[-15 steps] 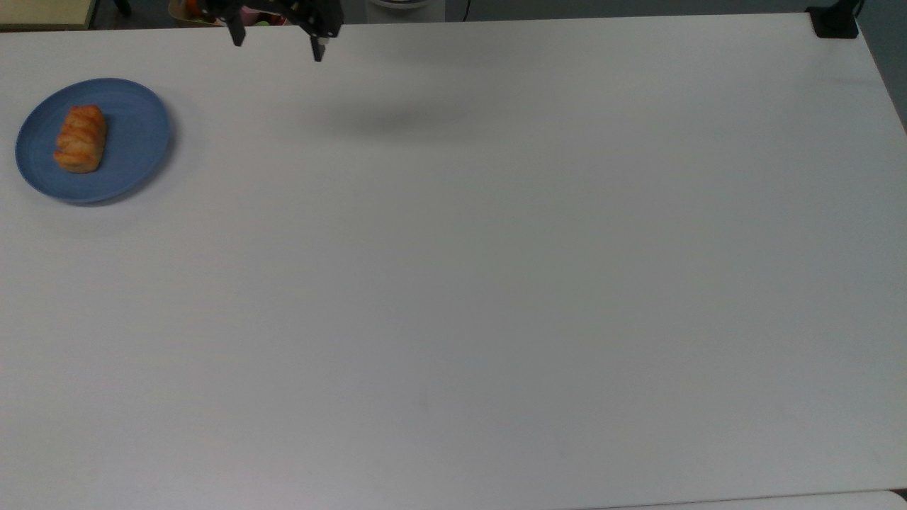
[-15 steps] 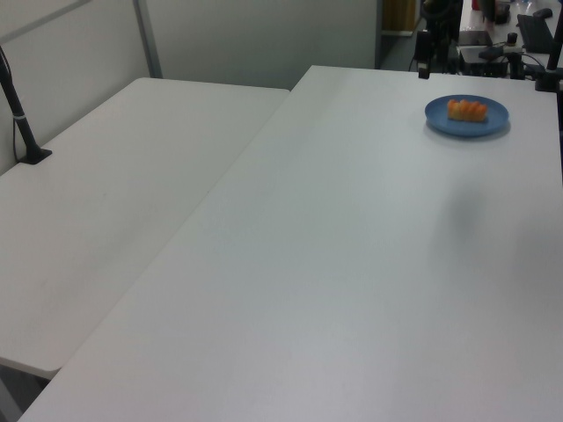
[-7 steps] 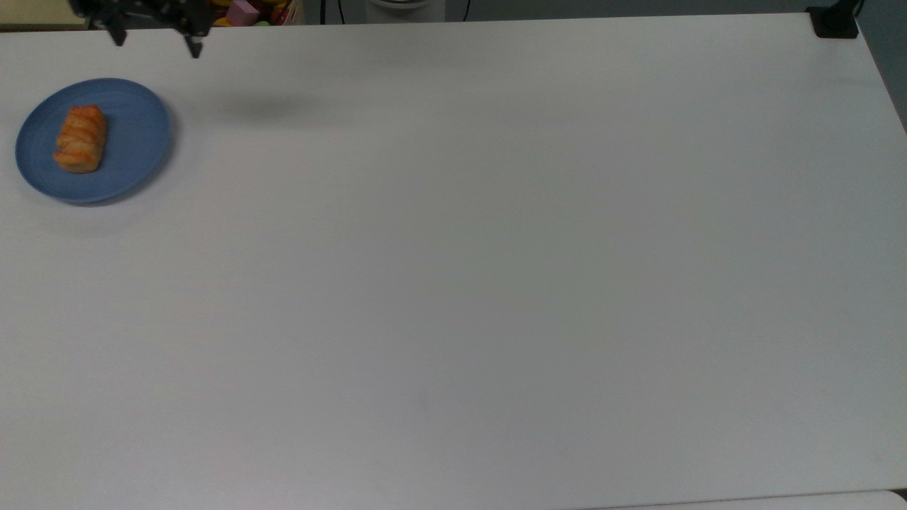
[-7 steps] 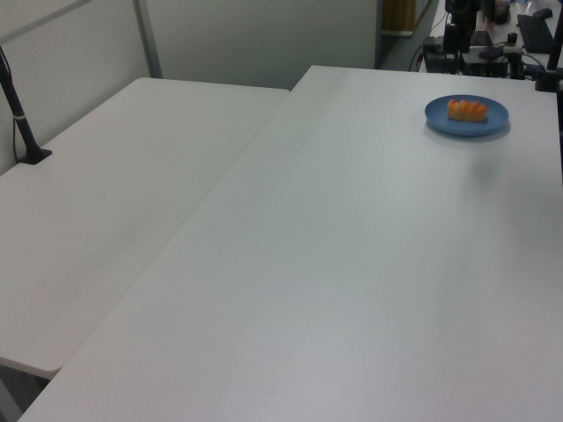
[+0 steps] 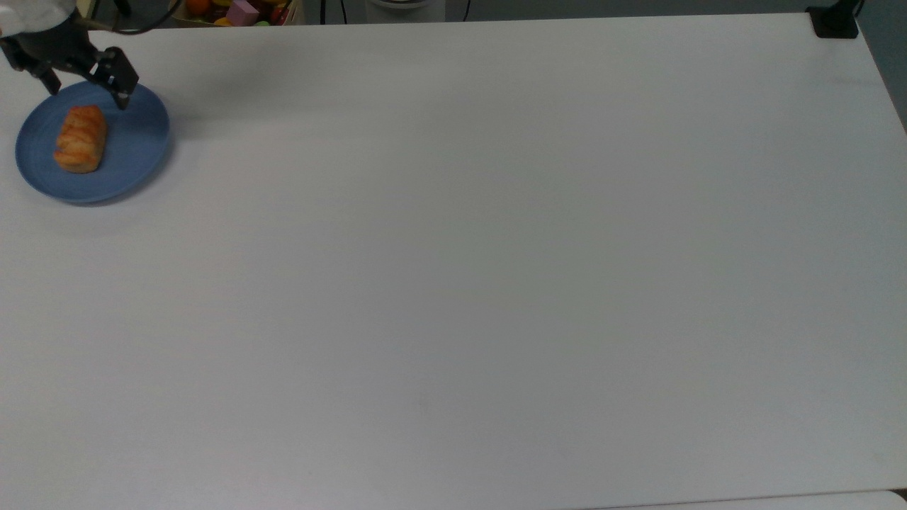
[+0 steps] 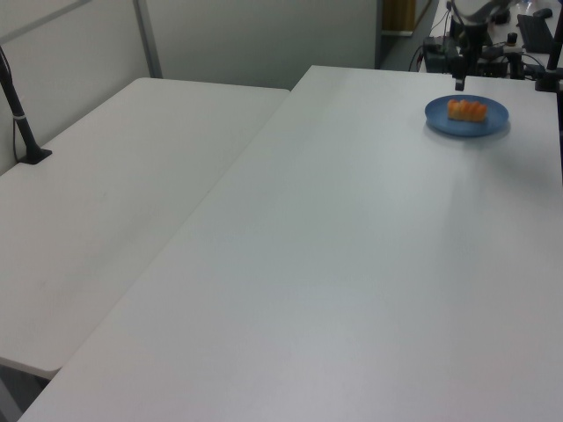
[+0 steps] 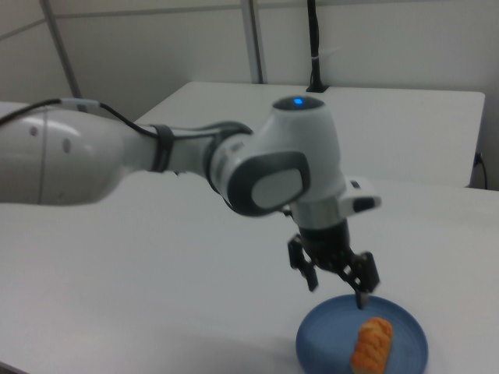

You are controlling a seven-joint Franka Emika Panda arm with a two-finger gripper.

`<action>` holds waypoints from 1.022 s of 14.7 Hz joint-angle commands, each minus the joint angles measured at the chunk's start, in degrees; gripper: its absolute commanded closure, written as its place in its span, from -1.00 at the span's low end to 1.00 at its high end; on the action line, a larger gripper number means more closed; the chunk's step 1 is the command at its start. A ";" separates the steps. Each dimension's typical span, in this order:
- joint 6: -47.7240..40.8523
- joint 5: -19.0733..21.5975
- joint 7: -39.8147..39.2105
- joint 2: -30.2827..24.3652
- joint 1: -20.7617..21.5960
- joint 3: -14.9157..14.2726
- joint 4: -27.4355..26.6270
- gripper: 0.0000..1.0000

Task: Put the bread on the table
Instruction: 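Move the open gripper over the orange bread roll on the blue plate, then lower the gripper and close it on the bread roll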

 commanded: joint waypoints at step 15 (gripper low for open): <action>16.73 1.78 -7.25 8.91 -3.90 0.23 -3.77 0.55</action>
